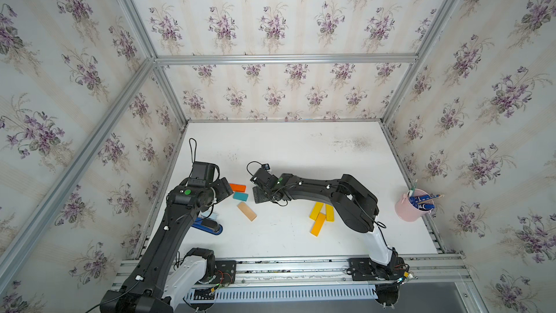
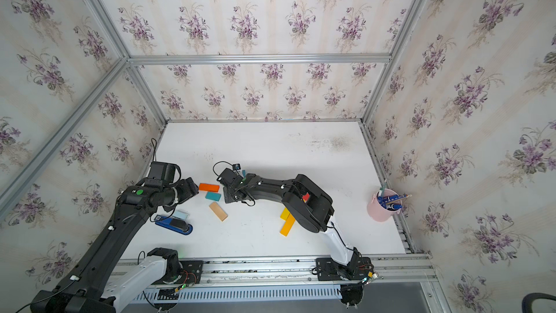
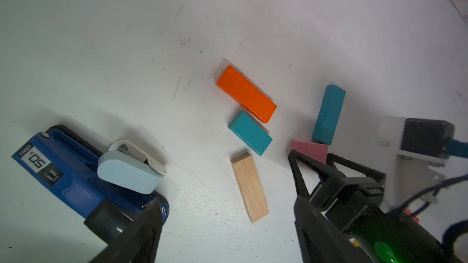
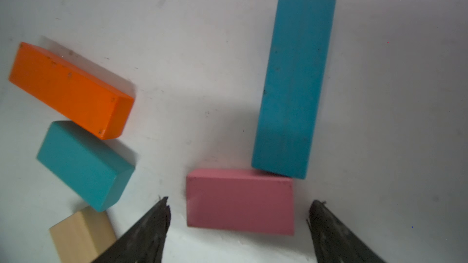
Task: Assemble the letter h with building blocks
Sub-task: Assemble the building block at the center of the board.
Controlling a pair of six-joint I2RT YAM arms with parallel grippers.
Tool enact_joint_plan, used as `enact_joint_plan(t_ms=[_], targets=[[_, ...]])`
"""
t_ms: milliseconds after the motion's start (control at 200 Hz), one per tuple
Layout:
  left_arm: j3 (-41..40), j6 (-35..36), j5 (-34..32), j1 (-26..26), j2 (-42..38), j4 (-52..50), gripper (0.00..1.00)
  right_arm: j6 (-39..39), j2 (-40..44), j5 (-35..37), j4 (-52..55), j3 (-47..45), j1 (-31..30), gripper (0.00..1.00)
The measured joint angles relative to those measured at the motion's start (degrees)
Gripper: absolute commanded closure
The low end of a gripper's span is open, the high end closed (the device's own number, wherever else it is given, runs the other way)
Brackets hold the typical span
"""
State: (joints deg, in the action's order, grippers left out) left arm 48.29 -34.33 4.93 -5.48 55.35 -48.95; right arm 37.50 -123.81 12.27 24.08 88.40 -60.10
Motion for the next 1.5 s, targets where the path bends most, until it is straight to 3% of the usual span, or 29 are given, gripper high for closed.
enact_joint_plan(t_ms=[100, 504, 689, 989, 1079, 1169, 1334, 1503], targets=[[-0.1, 0.4, 1.2, 0.3, 0.3, 0.6, 0.16, 0.0, -1.3, 1.6, 1.1, 1.6, -0.2, 0.16], [-0.2, 0.9, 3.1, 0.5, 0.8, 1.1, 0.16, 1.6, -1.9, 4.5, 6.9, 3.5, -1.8, 0.43], [-0.6, 0.8, 4.1, 0.6, 2.0, 2.0, 0.17, 4.5, -1.1, 3.5, 10.7, 3.7, -1.9, 0.48], [-2.8, 0.8, 5.8, 0.6, 3.1, 3.0, 0.17, 7.9, -2.1, 2.0, 13.0, 5.7, 1.0, 0.46], [-3.1, 0.8, 5.9, 0.6, 3.3, 3.2, 0.17, 7.9, -2.2, 1.4, 12.8, 5.9, 1.2, 0.27], [-3.3, 0.8, 6.0, 0.6, 3.4, 3.3, 0.17, 7.9, -2.2, 0.4, 12.4, 5.9, 1.3, 0.19], [-3.4, 0.8, 6.0, 0.6, 3.4, 4.1, 0.17, 7.9, -1.0, -1.2, 11.7, 4.6, 1.3, 0.19], [-3.8, 0.8, 6.0, 0.6, 3.3, 4.4, 0.17, 7.9, -0.4, -2.5, 11.7, 4.0, 1.3, 0.27]])
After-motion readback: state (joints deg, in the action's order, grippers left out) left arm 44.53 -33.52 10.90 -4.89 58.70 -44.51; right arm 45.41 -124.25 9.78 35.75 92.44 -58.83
